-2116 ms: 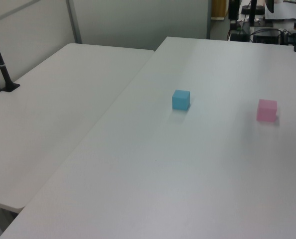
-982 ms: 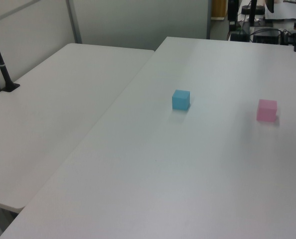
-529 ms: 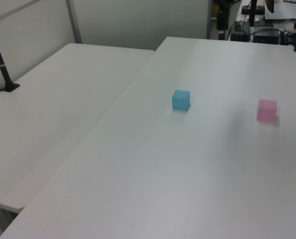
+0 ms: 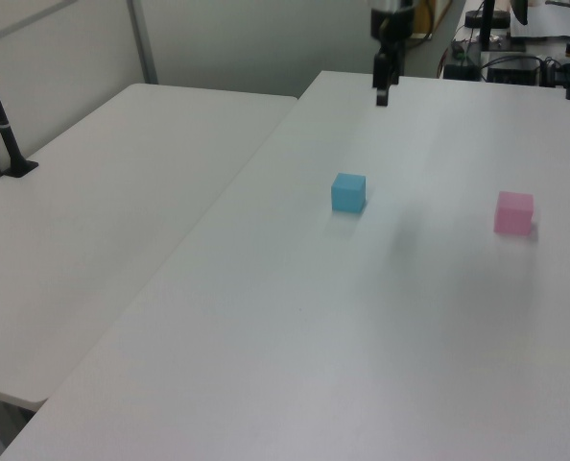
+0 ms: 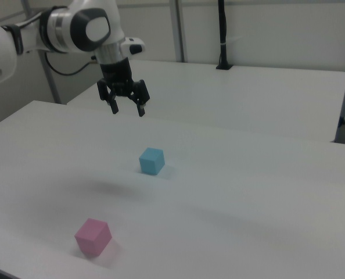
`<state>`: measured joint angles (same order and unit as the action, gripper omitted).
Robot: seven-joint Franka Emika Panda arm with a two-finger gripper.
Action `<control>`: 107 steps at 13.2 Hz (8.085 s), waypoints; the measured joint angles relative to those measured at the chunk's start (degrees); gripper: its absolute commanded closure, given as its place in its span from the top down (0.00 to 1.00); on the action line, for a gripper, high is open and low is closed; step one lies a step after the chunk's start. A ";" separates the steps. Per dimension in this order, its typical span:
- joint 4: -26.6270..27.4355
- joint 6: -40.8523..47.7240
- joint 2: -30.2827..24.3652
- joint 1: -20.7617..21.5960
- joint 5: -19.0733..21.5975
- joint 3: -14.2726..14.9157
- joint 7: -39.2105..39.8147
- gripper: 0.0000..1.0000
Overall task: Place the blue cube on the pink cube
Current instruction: 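Lower the open gripper down over the light-blue cube, then close the gripper around the light-blue cube, then lift the light-blue cube and carry it toward the pink cube, then lower the light-blue cube onto the top of the pink cube, then open the gripper to release the light-blue cube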
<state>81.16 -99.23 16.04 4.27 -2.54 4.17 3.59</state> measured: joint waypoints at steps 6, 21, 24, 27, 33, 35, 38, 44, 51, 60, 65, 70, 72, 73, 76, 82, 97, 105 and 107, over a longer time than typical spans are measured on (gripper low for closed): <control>0.15 -8.24 7.02 2.32 -0.01 -0.03 -3.53 1.00; 0.64 -17.09 18.52 0.72 -2.51 0.35 -4.24 1.00; 0.65 -18.81 19.33 0.30 -2.51 0.36 -4.23 0.97; 0.66 -21.00 20.58 0.34 -2.51 0.32 -4.23 0.41; 0.42 -21.04 20.60 0.51 -2.51 -0.21 -4.23 0.18; -0.10 -21.04 19.91 0.51 -2.51 -0.21 -4.23 0.18; -0.94 -19.41 15.63 0.46 -2.50 -0.20 -4.23 0.18; -1.46 -7.87 4.33 0.39 -2.50 -0.20 -4.23 0.19; 12.20 -5.33 -11.02 0.36 -2.50 -0.20 -3.93 0.19; 47.25 -3.70 -43.76 0.59 -2.49 -0.45 -2.82 0.20; 49.72 -2.46 -46.00 0.59 -2.49 -0.45 -2.79 0.20; 56.96 -6.10 -45.71 0.59 -3.91 -0.45 -2.68 0.20; 61.94 -10.99 -45.28 0.59 -5.53 -0.44 -2.68 0.20; 63.41 -13.00 -45.09 0.59 -5.88 -0.44 -2.68 0.20; 66.78 -18.96 -43.91 0.54 -7.23 -0.22 -2.68 0.21; 67.72 -24.76 -41.29 0.38 -8.15 1.37 -2.68 0.26; 67.72 -25.07 -39.65 0.46 -9.92 2.03 -2.48 1.00; 63.30 -18.88 -39.80 0.47 -9.92 2.04 -2.44 1.00; 56.06 -9.85 -40.13 0.83 -9.92 2.02 -2.41 1.00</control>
<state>137.22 -109.08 -24.10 5.09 -12.45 6.19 1.18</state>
